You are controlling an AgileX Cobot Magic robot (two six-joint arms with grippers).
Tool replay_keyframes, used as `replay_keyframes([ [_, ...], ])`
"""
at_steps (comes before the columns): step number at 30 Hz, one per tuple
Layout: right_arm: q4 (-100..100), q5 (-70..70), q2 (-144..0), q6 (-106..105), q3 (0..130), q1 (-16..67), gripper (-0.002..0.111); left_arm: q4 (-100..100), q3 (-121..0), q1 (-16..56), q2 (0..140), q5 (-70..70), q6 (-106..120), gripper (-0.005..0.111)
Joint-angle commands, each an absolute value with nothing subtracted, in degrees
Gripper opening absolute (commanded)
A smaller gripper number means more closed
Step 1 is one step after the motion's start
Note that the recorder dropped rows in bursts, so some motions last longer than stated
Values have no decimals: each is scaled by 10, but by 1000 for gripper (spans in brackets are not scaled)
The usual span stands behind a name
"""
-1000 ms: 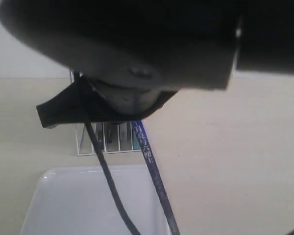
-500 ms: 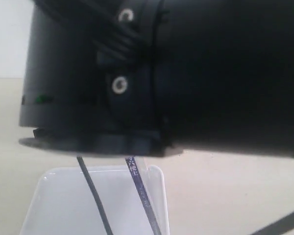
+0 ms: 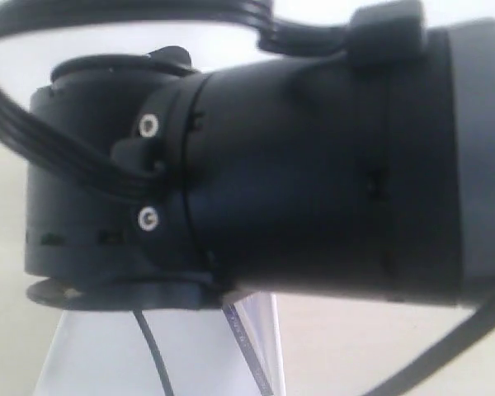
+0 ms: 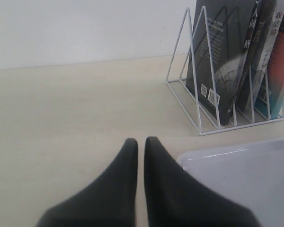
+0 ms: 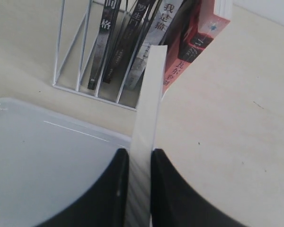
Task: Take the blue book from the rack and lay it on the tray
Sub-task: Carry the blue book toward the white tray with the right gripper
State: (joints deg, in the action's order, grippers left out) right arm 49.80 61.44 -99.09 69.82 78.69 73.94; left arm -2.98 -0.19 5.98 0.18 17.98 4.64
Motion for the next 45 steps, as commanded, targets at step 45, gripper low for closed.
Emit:
replay_keyframes([
  [45, 584, 583, -1027, 698, 786, 738, 0, -29, 0, 58, 0, 180, 42, 5],
])
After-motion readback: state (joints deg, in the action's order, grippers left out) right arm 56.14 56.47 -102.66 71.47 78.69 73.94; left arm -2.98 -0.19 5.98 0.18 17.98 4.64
